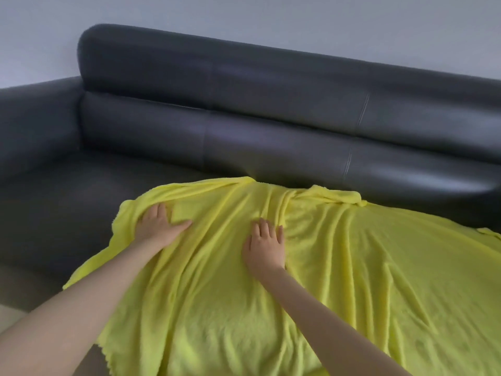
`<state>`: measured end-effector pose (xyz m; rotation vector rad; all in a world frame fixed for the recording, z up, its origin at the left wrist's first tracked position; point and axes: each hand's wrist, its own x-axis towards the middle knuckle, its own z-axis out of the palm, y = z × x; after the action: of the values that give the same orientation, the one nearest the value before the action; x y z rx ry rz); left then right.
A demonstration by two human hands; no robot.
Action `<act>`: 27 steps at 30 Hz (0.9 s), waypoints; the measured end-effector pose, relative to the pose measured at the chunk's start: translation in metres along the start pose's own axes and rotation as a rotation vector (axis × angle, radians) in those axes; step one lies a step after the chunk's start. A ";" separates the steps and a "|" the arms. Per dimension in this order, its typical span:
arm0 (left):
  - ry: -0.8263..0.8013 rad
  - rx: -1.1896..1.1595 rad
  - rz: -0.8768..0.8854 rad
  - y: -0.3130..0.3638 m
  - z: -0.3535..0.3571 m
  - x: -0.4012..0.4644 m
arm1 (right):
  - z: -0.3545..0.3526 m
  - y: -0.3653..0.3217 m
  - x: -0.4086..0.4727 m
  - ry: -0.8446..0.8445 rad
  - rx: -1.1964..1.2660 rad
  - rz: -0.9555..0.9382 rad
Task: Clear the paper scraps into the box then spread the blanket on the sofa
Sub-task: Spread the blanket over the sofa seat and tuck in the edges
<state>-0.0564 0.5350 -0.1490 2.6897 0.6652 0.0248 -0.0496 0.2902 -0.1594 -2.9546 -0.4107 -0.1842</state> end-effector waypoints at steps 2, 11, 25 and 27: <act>-0.094 0.012 0.013 -0.020 -0.009 0.015 | 0.006 -0.011 0.000 0.035 0.013 -0.002; -0.145 0.140 0.268 -0.105 -0.053 0.086 | 0.012 -0.050 0.023 0.088 0.142 0.203; -0.069 0.256 0.514 -0.138 -0.057 0.145 | 0.016 -0.129 0.052 0.135 0.003 0.097; -0.078 0.265 0.531 -0.140 -0.057 0.152 | 0.020 -0.146 0.060 0.025 0.085 0.004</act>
<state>0.0100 0.7392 -0.1562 3.0229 -0.0917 -0.0332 -0.0312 0.4480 -0.1507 -2.8661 -0.3994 -0.1984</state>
